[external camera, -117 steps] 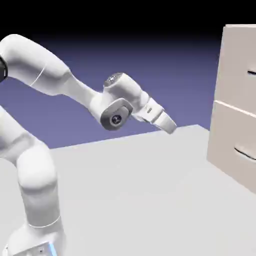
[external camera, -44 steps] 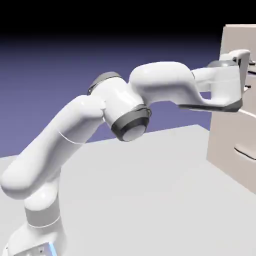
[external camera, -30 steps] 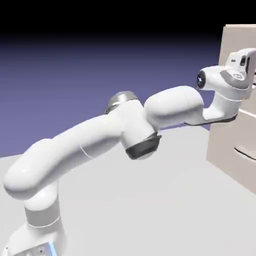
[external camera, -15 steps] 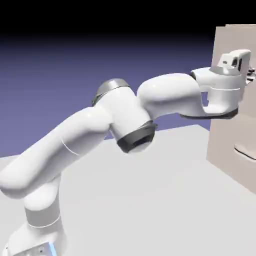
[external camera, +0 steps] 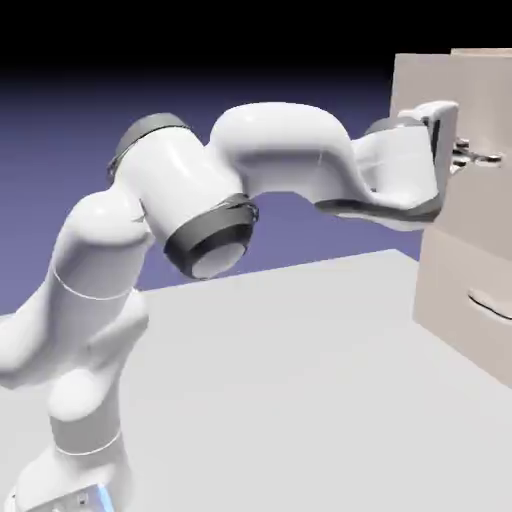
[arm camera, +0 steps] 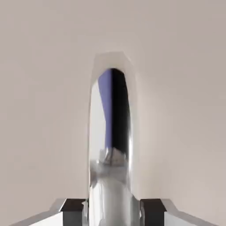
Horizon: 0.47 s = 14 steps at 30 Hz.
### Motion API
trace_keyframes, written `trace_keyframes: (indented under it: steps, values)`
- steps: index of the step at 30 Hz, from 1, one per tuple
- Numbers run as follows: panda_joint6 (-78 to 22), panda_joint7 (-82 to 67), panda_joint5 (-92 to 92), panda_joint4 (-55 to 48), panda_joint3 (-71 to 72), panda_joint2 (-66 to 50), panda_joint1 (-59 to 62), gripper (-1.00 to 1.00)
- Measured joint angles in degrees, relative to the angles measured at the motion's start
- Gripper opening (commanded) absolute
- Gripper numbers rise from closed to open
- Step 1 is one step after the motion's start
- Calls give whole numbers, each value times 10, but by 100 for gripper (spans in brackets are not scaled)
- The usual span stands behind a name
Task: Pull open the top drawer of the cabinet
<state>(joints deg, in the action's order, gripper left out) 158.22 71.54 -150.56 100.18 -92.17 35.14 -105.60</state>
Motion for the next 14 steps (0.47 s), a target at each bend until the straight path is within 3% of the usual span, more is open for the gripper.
trace_keyframes:
  steps: [11, 12, 14]
  values:
    - [-29, 22, -1, 160, 200, 2, 228, -100]
    - [-30, 22, -1, 164, 205, 3, 234, 100]
    - [-30, 22, -1, 164, 205, 3, 234, 100]
